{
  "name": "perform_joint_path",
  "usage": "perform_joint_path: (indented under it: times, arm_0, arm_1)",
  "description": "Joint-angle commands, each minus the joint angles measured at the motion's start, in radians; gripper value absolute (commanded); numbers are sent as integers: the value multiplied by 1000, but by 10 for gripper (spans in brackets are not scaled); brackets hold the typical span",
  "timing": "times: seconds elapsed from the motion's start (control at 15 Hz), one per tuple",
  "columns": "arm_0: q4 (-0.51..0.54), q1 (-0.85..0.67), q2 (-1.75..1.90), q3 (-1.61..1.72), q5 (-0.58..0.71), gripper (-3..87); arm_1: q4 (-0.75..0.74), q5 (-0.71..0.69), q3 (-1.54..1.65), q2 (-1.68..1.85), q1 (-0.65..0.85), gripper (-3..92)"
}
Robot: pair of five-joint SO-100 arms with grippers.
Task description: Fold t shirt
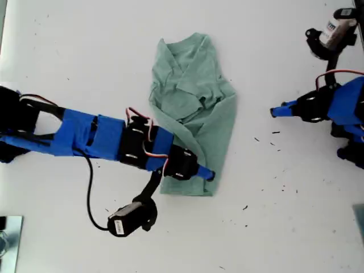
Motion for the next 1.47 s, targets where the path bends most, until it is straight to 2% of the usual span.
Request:
perform_joint_path:
  times: [0.0,0.2,0.27,0.33,0.47,0.67,0.73,0.8,0.87,0.93,1.0,1.07,1.13,1.2,1.27,1.33,1.4]
  arm_0:
    - [84,-2,78,-41,-8,267]
    - [328,15,548,89,-26,257]
    - [364,11,695,247,-51,253]
    - [318,11,871,509,-100,235]
    - [61,35,1308,1166,-215,200]
    - [-143,109,1752,1829,-434,217]
    - [-187,115,1963,2000,-476,196]
    - [-115,95,2187,2106,-485,173]
    - [29,74,2352,2135,-505,155]
    - [101,37,2437,2141,-469,117]
    - [100,31,2425,2137,-477,54]
    - [91,29,2379,2126,-479,35]
    - [89,38,2359,2115,-489,29]
    - [75,49,2368,2114,-489,39]
    - [34,60,2365,2117,-486,175]
    - [-18,63,2330,2097,-465,258]
    - [-43,66,2232,2011,-434,283]
  arm_1:
    - [3,-14,52,14,11,124]
    - [3,-14,52,14,11,124]
    - [3,-14,52,14,11,124]
    - [3,-14,52,14,11,124]
    - [3,-14,52,14,11,124]
    - [3,-14,52,14,11,124]
    - [3,-14,52,14,11,124]
    - [3,-12,52,14,12,124]
    - [3,60,52,14,12,122]
    - [3,172,52,14,37,123]
    - [3,390,52,14,54,122]
    - [3,603,52,14,3,132]
    - [3,746,52,14,-118,138]
    - [-2,609,49,15,-202,161]
    - [-2,624,20,15,-224,66]
    - [-60,611,-5,15,-250,20]
    - [-97,649,-52,15,-316,108]
